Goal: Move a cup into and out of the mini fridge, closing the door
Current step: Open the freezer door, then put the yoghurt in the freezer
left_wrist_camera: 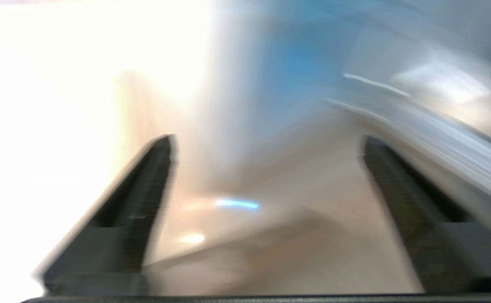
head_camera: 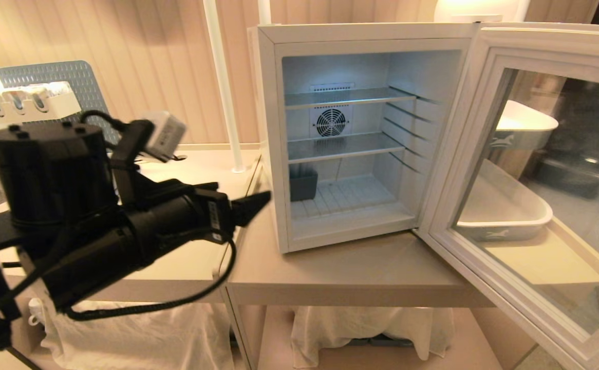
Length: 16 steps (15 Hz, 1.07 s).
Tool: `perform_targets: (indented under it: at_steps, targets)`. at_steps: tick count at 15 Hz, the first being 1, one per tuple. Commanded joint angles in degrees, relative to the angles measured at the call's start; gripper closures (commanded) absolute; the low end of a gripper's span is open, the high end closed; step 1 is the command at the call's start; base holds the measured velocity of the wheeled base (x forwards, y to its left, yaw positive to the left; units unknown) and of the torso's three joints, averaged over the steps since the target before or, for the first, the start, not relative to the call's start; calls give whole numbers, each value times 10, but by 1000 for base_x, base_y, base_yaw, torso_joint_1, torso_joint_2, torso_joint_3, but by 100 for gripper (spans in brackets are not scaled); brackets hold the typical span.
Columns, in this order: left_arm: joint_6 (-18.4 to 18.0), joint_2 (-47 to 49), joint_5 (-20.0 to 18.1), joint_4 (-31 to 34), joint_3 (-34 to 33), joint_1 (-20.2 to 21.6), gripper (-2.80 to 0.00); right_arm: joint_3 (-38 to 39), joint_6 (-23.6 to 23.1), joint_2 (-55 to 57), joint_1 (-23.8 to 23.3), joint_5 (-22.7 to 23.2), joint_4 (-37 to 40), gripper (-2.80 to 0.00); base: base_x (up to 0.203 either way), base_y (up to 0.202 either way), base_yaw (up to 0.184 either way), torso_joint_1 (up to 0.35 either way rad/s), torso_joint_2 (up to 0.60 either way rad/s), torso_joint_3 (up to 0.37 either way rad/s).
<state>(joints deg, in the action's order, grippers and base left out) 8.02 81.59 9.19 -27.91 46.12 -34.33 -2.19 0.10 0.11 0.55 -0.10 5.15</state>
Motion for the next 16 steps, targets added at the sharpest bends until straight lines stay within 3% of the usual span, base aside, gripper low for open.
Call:
perform_targets:
  at_steps: [1,7,11,12,14,15,16]
  targets:
    - [0,-81,175,52,5,51,0,0,0,0,0,0,0,0,0,0,0,0,0,0]
    - [-2,-343,299,338,39,136,0,0,0,0,0,0,0,0,0,0,0,0,0,0]
    - [-26,-544,309,499,47,278,0,0,0,0,0,0,0,0,0,0,0,0,0,0]
    - [-31,-597,295,540,50,321,0,0,0,0,0,0,0,0,0,0,0,0,0,0]
    - [13,-654,267,667,67,367,0,0,0,0,0,0,0,0,0,0,0,0,0,0]
    - [13,-668,197,708,82,358,0,-1,0,1,0,-1,2,0,0,0,0,0,0,0]
    - [6,-678,88,733,104,349,0,-1,0,0,0,-1,1,0,0,0,0,0,0,0]
